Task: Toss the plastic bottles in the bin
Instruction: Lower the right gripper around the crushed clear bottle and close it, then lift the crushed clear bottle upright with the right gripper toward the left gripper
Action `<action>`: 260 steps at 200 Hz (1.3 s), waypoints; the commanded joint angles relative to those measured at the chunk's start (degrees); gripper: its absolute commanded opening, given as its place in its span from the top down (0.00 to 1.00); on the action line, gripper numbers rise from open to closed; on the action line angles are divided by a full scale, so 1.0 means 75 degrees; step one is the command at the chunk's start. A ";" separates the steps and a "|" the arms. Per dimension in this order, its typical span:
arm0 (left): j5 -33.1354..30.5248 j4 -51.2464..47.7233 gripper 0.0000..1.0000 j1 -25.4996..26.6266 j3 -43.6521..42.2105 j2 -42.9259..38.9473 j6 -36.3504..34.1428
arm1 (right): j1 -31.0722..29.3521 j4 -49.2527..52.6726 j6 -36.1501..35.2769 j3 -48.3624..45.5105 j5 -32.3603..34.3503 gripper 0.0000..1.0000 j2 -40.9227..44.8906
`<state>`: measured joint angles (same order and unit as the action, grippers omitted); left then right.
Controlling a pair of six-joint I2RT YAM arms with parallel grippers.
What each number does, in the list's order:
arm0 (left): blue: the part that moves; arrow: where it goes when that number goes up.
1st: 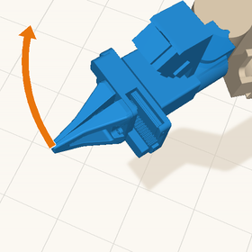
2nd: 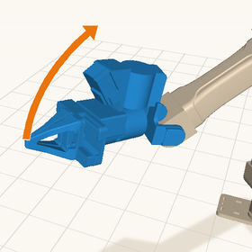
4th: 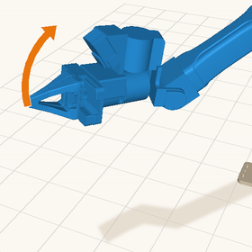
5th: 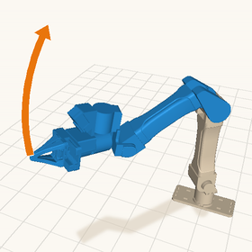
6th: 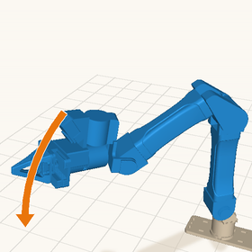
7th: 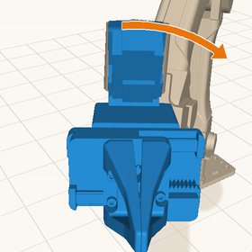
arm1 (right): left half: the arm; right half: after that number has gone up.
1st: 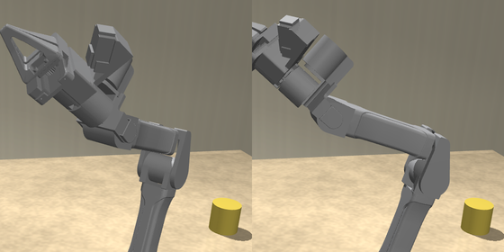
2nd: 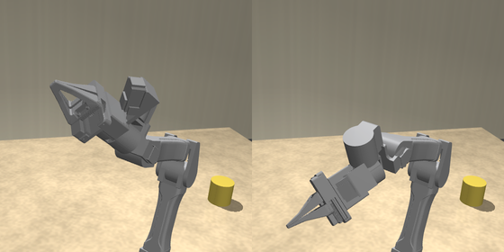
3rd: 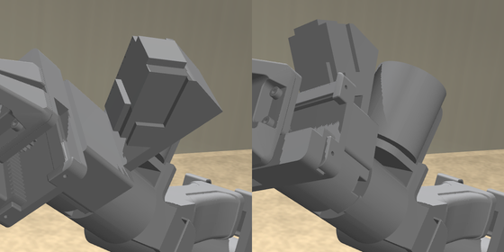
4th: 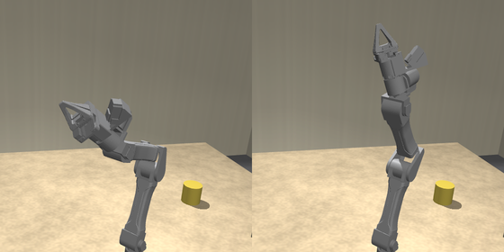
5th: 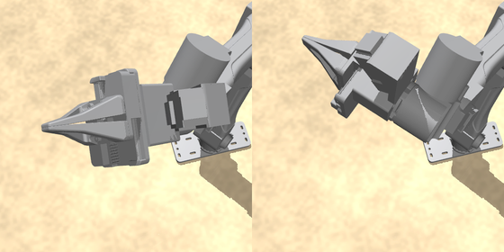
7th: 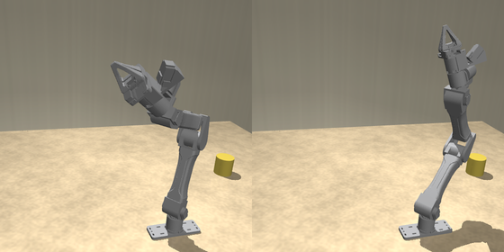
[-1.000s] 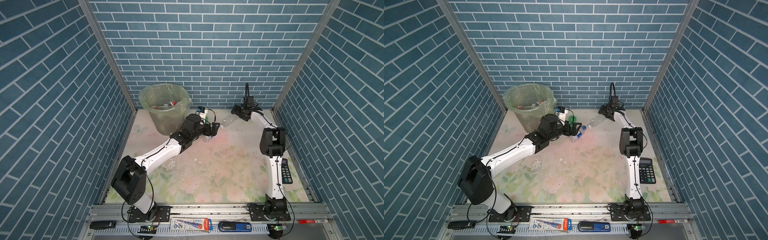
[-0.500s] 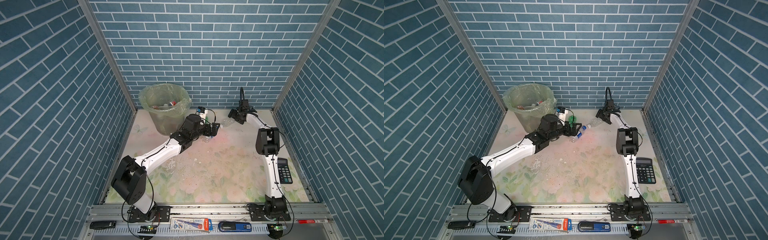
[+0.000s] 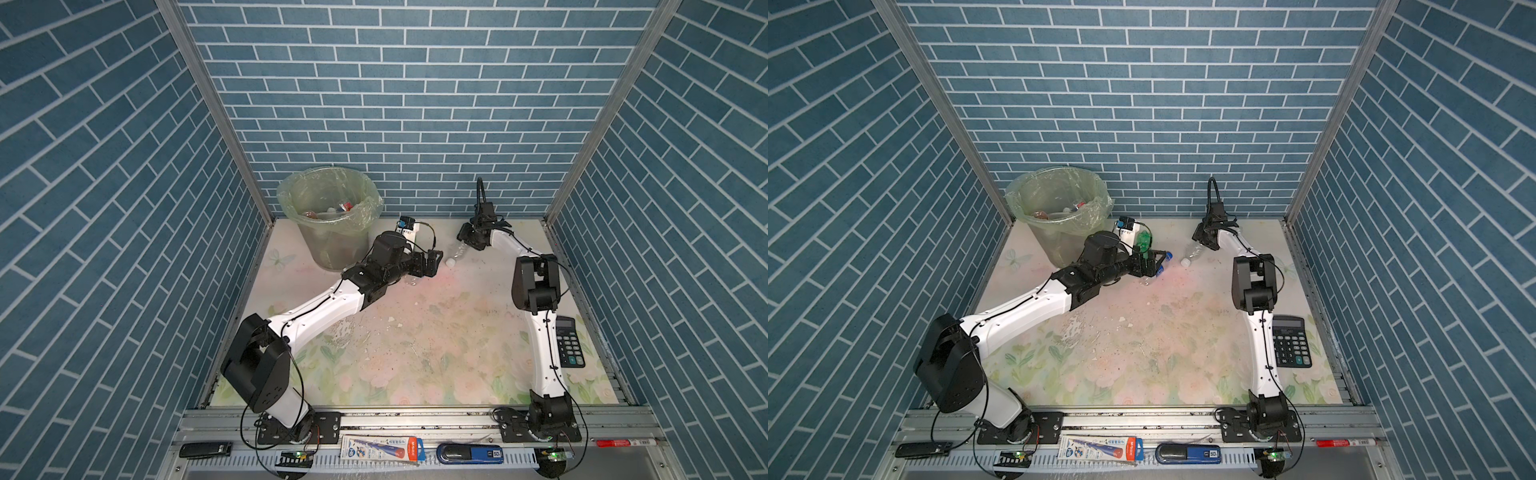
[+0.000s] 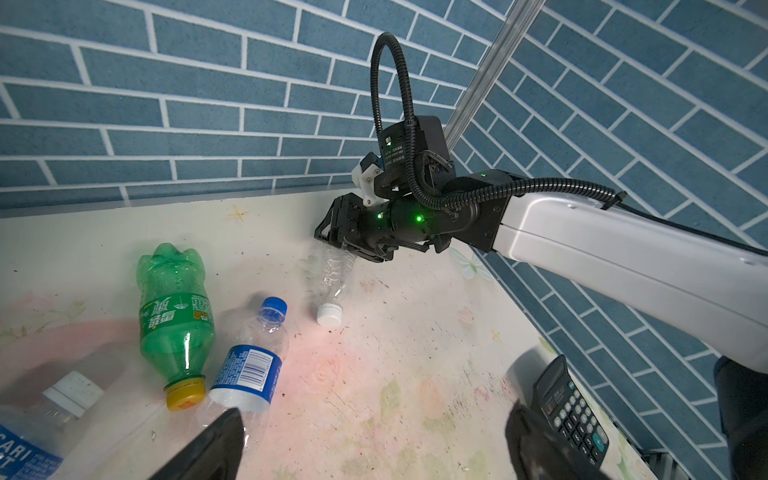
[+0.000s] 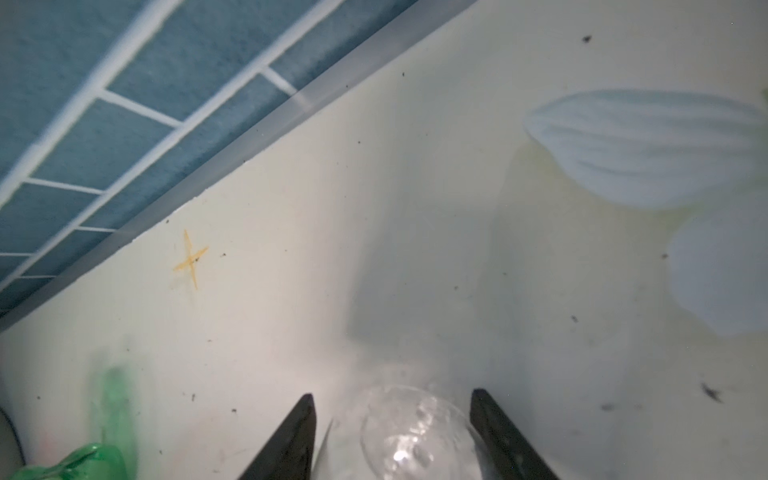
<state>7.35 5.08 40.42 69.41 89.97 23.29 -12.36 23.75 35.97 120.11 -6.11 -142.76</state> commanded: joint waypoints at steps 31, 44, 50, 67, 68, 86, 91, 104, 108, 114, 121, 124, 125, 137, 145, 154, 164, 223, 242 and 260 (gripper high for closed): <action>-0.0181 -0.0137 0.01 0.0071 -0.0425 -0.0440 -0.0048 | 0.0171 -0.0438 -0.0230 -0.1848 0.0346 0.53 0.1233; -0.0220 -0.0139 0.01 0.0082 -0.0527 -0.0499 -0.0026 | 0.0206 -0.0576 -0.0315 -0.2298 0.0355 0.54 0.1510; -0.0229 -0.0139 0.01 0.0083 -0.0574 -0.0516 -0.0002 | 0.0218 -0.0657 -0.0339 -0.2498 0.0351 0.54 0.1641; -0.0244 -0.0106 0.01 0.0083 -0.0679 -0.0555 0.0108 | 0.0229 -0.0880 -0.0365 -0.3129 0.0300 0.56 0.2042; -0.0249 -0.0099 0.01 0.0083 -0.0683 -0.0551 0.0113 | 0.0230 -0.0892 -0.0365 -0.3168 0.0288 0.56 0.2066; -0.0242 -0.0090 0.01 0.0126 -0.0757 -0.0563 0.0210 | 0.0230 -0.1098 -0.0360 -0.3766 0.0195 0.58 0.2555; -0.0254 -0.0092 0.01 0.0148 -0.0769 -0.0557 0.0205 | 0.0229 -0.1162 -0.0348 -0.3925 0.0185 0.59 0.2650; -0.0288 -0.0131 0.01 0.0225 -0.0802 -0.0535 0.0211 | 0.0223 -0.1308 -0.0331 -0.4336 0.0183 0.60 0.2901; -0.0309 -0.0138 0.01 0.0243 -0.0819 -0.0513 0.0211 | 0.0228 -0.1340 -0.0331 -0.4437 0.0182 0.60 0.2965; -0.0351 -0.0121 0.01 0.0281 -0.0845 -0.0487 0.0210 | 0.0224 -0.1378 -0.0331 -0.4589 0.0182 0.60 0.3073; -0.0381 -0.0106 0.01 0.0327 -0.0872 -0.0433 0.0233 | 0.0225 -0.1396 -0.0331 -0.4722 0.0182 0.60 0.3182; -0.0383 -0.0098 0.01 0.0345 -0.0875 -0.0407 0.0251 | 0.0222 -0.1410 -0.0331 -0.4799 0.0182 0.61 0.3232; -0.0383 -0.0095 0.01 0.0349 -0.0875 -0.0401 0.0254 | 0.0226 -0.1415 -0.0331 -0.4818 0.0182 0.61 0.3247; -0.0360 -0.0087 0.01 0.0408 -0.0844 -0.0229 0.0293 | 0.0226 -0.1470 -0.0331 -0.5054 -0.0071 0.61 0.3484; -0.0298 -0.0131 0.01 0.0444 -0.0770 -0.0086 0.0305 | 0.0215 -0.1475 -0.0331 -0.5162 -0.0115 0.61 0.3660; -0.0254 -0.0165 0.01 0.0469 -0.0676 0.0080 0.0322 | 0.0204 -0.1458 -0.0331 -0.5264 -0.0179 0.61 0.3864; -0.0170 -0.0197 0.01 0.0493 -0.0559 0.0267 0.0383 | 0.0177 -0.1447 -0.0319 -0.5354 -0.0252 0.61 0.4113; 0.0552 -0.0084 0.01 0.0534 0.0392 0.1303 0.0594 | -0.0343 -0.1160 -0.0296 -0.5436 -0.0425 0.61 0.5504; 0.0716 0.0052 0.01 0.0540 0.0625 0.1543 0.0769 | -0.0569 -0.1166 -0.0178 -0.5410 -0.0534 0.61 0.5791; 0.0765 0.0284 0.01 0.0541 0.0718 0.1682 0.1056 | -0.0759 -0.1285 -0.0022 -0.5433 -0.0662 0.61 0.6012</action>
<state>11.18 4.60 44.01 72.69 101.21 28.60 -16.45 14.28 34.26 80.36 -9.10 -100.12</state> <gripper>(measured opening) 0.994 0.443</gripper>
